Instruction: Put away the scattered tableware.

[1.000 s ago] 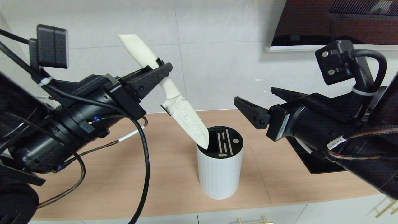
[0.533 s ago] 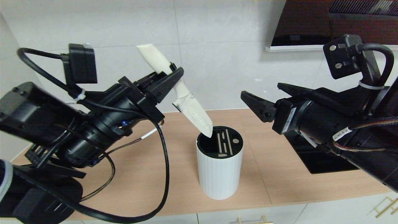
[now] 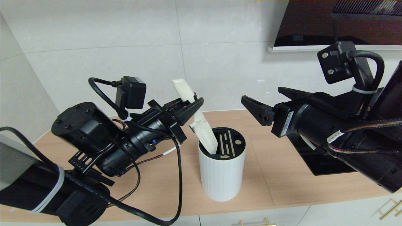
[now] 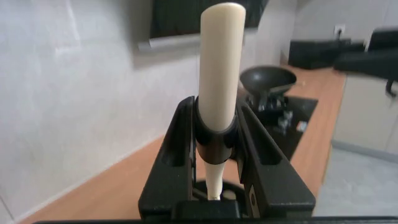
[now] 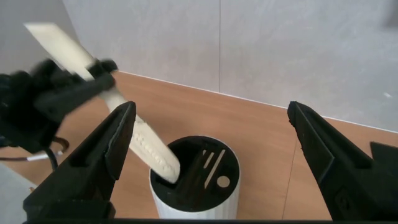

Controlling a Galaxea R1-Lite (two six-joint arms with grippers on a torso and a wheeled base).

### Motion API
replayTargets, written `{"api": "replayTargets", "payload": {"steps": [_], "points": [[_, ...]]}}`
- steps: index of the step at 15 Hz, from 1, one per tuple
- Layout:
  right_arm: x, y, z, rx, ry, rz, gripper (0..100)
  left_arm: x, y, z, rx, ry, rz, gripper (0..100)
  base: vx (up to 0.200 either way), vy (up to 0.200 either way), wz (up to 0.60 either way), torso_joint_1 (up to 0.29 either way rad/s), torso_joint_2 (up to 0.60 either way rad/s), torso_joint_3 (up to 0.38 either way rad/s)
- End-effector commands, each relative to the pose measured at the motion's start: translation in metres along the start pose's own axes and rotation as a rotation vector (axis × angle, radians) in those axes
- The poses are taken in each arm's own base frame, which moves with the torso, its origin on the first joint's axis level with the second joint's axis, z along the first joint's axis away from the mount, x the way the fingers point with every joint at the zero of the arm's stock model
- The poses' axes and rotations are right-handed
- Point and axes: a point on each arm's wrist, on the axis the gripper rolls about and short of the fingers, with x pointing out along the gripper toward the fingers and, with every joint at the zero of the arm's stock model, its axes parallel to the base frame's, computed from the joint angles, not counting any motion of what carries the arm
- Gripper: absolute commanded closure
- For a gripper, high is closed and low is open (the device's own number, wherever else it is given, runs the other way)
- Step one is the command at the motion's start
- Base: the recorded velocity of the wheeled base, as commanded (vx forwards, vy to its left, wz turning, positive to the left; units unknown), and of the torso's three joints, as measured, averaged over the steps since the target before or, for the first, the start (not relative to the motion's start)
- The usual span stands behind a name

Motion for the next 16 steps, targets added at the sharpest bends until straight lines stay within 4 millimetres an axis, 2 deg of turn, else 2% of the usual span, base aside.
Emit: {"api": "replayTargets", "payload": {"steps": [1,3,4,6,8,11,16], "points": [[0.002,0.000,-0.002,-0.002,0.005,-0.004,0,0.001,-0.002,-0.007,-0.011,0.019,-0.007,100,0.000,0.000,0.00,0.000,0.00,0.000],[0.002,0.000,-0.002,-0.003,0.006,-0.004,0,0.003,-0.004,-0.012,-0.020,0.032,-0.015,100,0.000,0.000,0.00,0.000,0.00,0.000],[0.002,0.000,-0.002,-0.003,0.006,-0.002,0,0.005,-0.007,-0.024,-0.033,0.063,-0.025,100,0.000,0.000,0.00,0.000,0.00,0.000],[0.002,0.000,-0.002,-0.003,0.006,-0.004,0,0.007,-0.010,-0.033,-0.042,0.086,-0.031,100,0.000,0.000,0.00,0.000,0.00,0.000],[0.003,0.000,-0.004,-0.005,0.014,-0.004,0,0.008,-0.009,-0.037,-0.047,0.096,-0.030,100,0.000,0.000,0.00,0.000,0.00,0.000],[0.005,0.001,-0.007,-0.007,0.021,-0.002,0,0.011,-0.007,-0.054,-0.061,0.134,-0.027,100,0.000,0.000,0.00,0.000,0.00,0.000],[0.006,0.001,-0.008,-0.008,0.022,-0.004,0,0.017,-0.013,-0.066,-0.080,0.156,-0.048,100,0.000,0.000,0.00,0.000,0.00,0.000]]}}
